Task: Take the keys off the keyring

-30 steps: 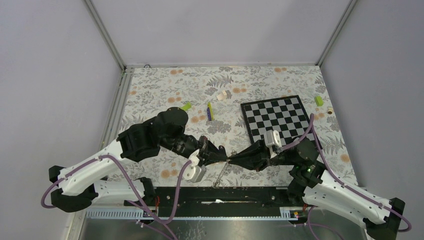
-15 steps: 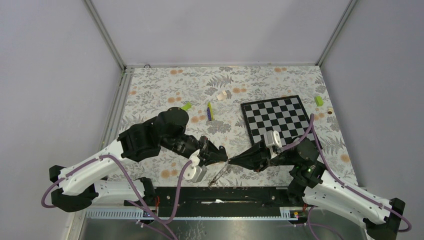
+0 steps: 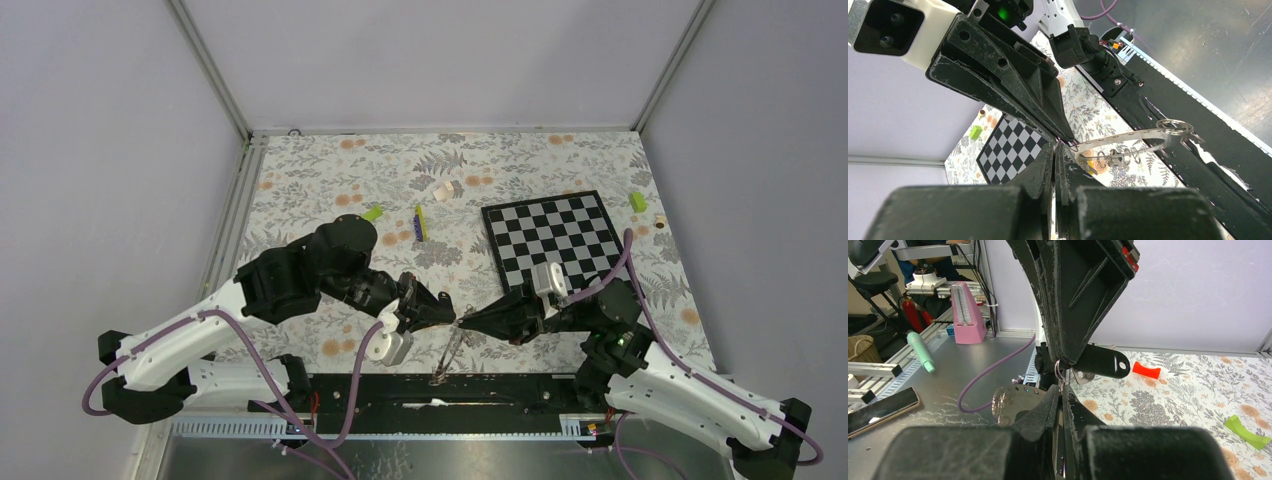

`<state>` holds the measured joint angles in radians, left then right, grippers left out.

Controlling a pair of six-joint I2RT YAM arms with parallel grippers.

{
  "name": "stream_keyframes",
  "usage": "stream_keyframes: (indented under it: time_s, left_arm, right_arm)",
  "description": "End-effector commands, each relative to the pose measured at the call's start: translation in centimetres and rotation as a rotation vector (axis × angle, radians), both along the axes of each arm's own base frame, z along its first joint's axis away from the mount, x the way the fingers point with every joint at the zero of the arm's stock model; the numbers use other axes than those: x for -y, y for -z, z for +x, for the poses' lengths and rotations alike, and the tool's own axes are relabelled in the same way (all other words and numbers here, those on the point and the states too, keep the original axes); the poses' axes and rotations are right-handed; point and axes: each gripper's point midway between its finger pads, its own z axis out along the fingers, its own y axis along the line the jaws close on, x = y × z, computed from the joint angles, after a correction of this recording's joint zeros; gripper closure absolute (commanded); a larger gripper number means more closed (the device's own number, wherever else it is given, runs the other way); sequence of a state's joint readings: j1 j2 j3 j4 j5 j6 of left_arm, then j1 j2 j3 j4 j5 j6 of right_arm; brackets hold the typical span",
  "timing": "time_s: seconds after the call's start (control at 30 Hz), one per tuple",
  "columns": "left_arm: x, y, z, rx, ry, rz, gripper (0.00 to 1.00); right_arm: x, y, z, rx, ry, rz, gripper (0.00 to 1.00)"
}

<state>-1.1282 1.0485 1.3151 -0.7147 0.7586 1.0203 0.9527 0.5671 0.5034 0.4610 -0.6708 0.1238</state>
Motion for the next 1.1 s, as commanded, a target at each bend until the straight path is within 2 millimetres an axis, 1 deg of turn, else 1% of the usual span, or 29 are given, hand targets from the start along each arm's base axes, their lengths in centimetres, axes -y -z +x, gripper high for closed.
stream_keyframes:
  time_s: [0.0,0.07,0.17,0.23,0.37,0.5,0.73,0.93,1.07]
  left_arm:
    - [-0.3,-2.21,-0.87,0.02,0.037,-0.076,1.0]
    - [-0.3,-2.26,-0.87,0.021,0.037,-0.077,1.0]
    - [-0.33,-2.28,-0.89,0.022,0.038,-0.078,1.0]
    - [-0.32,-2.23,-0.93,0.02,0.04,-0.077,1.0]
    - [-0.37,-2.25,-0.88,0.021,0.035,-0.077,1.0]
    - [-0.48,-2.28,-0.92,0.021,0.033,-0.078,1.0]
    - [-0.47,-2.17,-0.91,0.022,0.033,-0.077,1.0]
    - [-0.42,-1.99,-0.88,0.022,0.034,-0.073,1.0]
    - [-0.46,-2.02,-0.87,0.024,0.032,-0.074,1.0]
  right_arm:
    - [0.79,-2.94,-0.19,0.062,0.02,0.09,0.94]
    - [0.84,-2.87,-0.22,0.062,0.021,0.091,0.93]
    - [0.81,-2.85,-0.2,0.057,0.02,0.089,0.88]
    - [0.75,-2.9,-0.19,0.053,0.018,0.088,0.82]
    - [0.61,-2.84,-0.15,0.05,0.015,0.085,0.76]
    - [0.38,-2.55,-0.15,0.042,0.006,0.075,0.74]
    - [0.07,-2.51,-0.2,0.037,-0.011,0.074,0.75]
    - [0.07,-2.47,-0.28,0.036,-0.016,0.073,0.88]
    - [0.2,-2.5,-0.29,0.037,-0.01,0.077,0.91]
